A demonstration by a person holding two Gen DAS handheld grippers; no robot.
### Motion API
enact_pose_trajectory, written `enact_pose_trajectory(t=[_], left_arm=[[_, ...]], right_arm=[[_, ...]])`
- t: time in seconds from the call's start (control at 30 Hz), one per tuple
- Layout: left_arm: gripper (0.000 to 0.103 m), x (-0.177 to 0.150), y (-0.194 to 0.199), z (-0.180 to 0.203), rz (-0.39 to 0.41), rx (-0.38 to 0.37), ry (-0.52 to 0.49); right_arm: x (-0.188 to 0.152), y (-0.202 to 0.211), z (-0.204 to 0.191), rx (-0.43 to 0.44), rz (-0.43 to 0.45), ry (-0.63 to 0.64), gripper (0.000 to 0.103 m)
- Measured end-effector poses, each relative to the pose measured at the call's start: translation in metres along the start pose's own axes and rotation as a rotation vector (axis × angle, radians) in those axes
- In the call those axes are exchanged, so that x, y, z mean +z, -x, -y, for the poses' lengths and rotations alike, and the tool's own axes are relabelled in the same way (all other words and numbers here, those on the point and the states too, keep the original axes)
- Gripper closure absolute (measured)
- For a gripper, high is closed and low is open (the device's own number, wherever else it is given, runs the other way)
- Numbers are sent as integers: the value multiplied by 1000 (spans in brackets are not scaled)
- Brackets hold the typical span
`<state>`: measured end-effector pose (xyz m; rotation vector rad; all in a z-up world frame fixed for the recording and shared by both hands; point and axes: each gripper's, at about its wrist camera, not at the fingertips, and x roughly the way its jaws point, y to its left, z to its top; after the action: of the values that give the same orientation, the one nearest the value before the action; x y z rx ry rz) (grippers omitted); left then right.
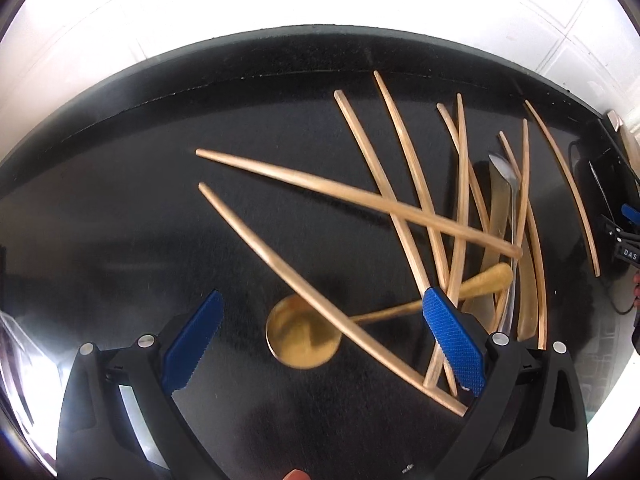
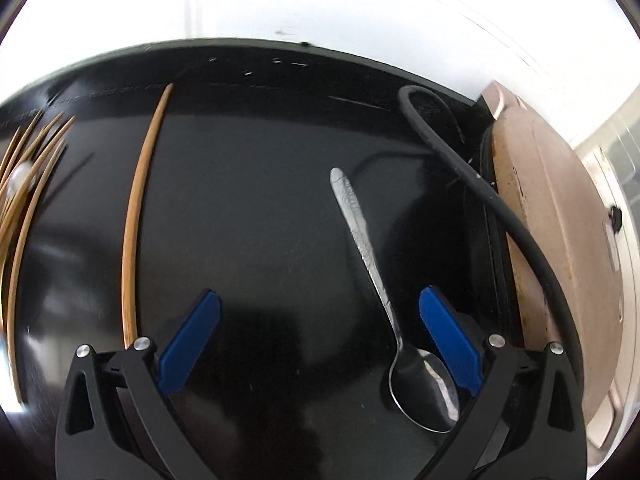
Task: Organize utensils
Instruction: 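Move left tool to a wooden chopstick while right tool moves to the silver spoon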
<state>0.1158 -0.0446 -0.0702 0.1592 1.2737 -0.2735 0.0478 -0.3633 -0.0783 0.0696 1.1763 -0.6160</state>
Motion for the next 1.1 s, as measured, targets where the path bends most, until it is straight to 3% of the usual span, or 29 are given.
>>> enact_pose_trajectory(t=[0.07, 0.13, 0.17, 0.37, 0.47, 0.53, 0.63, 0.87, 0.93, 1.0, 1.03, 1.07, 1.1], left_arm=[[6, 11, -3, -2, 0, -7, 1], [6, 23, -5, -2, 5, -9, -22], [6, 29, -7, -1, 7, -9, -43], [6, 59, -21, 21, 0, -63, -270], [6, 74, -32, 25, -7, -28, -399], [6, 86, -42, 24, -14, -4, -460], [6, 103, -52, 23, -21, -52, -484], [6, 124, -66, 23, -27, -111, -502], [6, 123, -67, 16, -35, -127, -493], [6, 122, -70, 7, -48, -152, -484], [6, 121, -70, 0, -45, -155, -484], [6, 123, -71, -2, -44, -154, -484], [6, 122, -70, -4, -44, -154, -482]], right_arm=[[4, -3, 0, 30, -20, -56, 7], [7, -11, 16, 120, -74, -203, 6], [9, -12, 15, 110, -82, -223, 5], [18, -15, 12, 110, -105, -231, 5], [23, -19, 9, 113, -106, -226, 5], [20, -17, 11, 123, -104, -213, 5], [10, -11, 17, 152, -100, -155, 5], [3, 5, -22, 225, -110, 8, 6], [-1, 15, -46, 274, -122, 82, 6], [-7, 26, -67, 380, -122, 142, 7], [-9, 34, -79, 478, -122, 171, 14], [-10, 38, -84, 503, -113, 180, 28], [-9, 41, -87, 494, -110, 172, 31]])
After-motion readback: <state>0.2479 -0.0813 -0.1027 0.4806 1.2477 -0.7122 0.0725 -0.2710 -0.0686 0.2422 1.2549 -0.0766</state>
